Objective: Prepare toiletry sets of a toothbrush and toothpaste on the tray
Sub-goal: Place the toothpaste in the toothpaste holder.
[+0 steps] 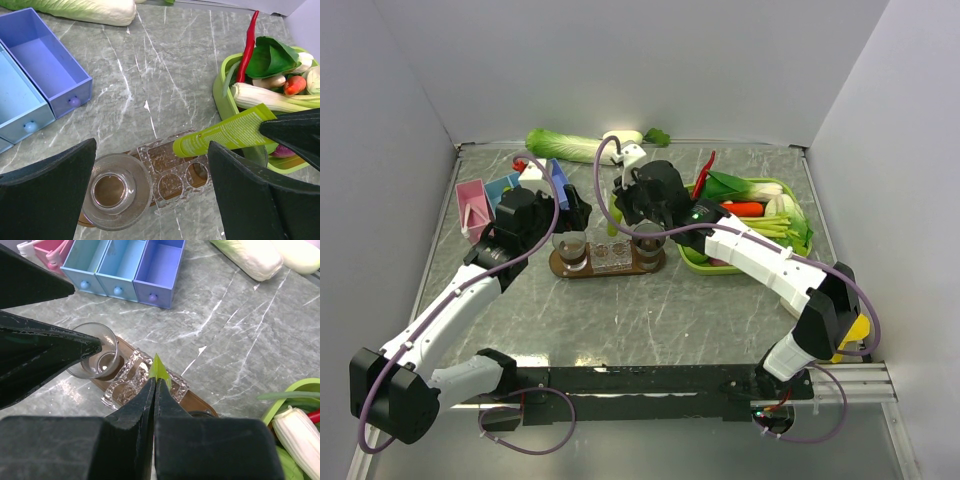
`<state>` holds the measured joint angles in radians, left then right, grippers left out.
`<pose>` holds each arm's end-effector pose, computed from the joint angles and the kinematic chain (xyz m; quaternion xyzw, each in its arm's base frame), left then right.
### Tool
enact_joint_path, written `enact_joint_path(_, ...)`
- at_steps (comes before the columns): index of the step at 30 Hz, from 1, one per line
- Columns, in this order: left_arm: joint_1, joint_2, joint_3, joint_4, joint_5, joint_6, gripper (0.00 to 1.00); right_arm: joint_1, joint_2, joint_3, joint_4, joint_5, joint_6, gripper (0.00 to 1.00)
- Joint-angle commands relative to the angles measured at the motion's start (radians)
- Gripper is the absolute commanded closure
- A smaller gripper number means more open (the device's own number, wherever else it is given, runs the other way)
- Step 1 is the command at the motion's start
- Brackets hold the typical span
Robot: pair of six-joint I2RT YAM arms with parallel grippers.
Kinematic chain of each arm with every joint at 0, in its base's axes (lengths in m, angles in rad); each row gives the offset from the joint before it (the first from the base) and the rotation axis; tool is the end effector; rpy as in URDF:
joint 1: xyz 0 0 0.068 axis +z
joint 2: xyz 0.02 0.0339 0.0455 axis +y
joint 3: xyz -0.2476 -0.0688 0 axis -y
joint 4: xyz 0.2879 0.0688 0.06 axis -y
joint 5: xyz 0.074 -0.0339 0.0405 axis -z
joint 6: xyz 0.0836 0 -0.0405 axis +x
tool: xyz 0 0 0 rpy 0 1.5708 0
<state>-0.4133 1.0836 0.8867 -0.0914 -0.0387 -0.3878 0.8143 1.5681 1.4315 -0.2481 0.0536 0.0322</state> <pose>0.3211 -0.1373 0.2900 -0.0014 0.8013 -0.2189 0.5568 0.3181 0.3305 0.3222 -0.3021 0.7721 0.2092 0.5185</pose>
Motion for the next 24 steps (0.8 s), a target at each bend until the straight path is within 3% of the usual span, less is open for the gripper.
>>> enact_joint_path(1, 0.001, -0.010, 0.044, 0.010, 0.013, -0.013, 0.03, 0.009, -0.051, 0.020, 0.033, -0.014, 0.009, 1.00)
enact_joint_path(24, 0.001, 0.006, 0.051, 0.001, 0.020, -0.013, 0.03, 0.022, 0.013, 0.033, 0.023, 0.049, -0.021, 1.00)
